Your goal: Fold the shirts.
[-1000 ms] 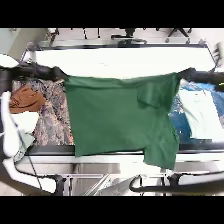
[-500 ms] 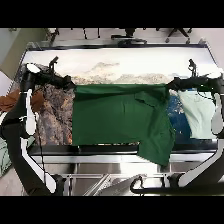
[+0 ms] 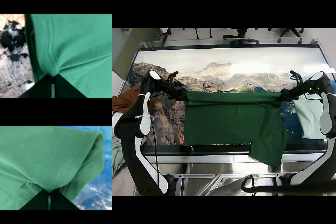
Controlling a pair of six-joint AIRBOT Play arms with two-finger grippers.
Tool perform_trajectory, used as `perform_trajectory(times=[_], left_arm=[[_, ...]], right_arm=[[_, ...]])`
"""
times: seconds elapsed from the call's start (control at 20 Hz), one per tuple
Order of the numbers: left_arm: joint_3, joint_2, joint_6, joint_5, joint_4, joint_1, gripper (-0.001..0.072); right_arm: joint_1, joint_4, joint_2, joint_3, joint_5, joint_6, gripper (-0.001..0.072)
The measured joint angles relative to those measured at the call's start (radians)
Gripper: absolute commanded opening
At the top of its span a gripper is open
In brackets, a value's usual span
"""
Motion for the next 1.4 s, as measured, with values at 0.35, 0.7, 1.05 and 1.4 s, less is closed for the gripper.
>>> perform_trajectory(times=[0.35,0.7,1.05,1.4], left_arm=[[0.093,-0.011,-0.016,-0.032,0.029,-0.032,0.0569],[-0.112,0.205,-0.092,-0.169,0.025,0.042,0.0568],[-0.88,0.534,-0.015,0.001,0.019,0.117,0.0568],[-1.126,0.55,0.118,0.152,-0.169,0.122,0.017]], right_arm=[[0.047,-0.025,0.008,0.006,-0.034,0.02,0.0387],[-0.002,-0.009,0.183,-0.026,0.095,0.071,0.0342],[-0.163,-0.008,0.513,-0.44,0.164,0.109,0.0348],[-0.349,-0.068,0.778,-0.836,0.106,0.229,0.0553]])
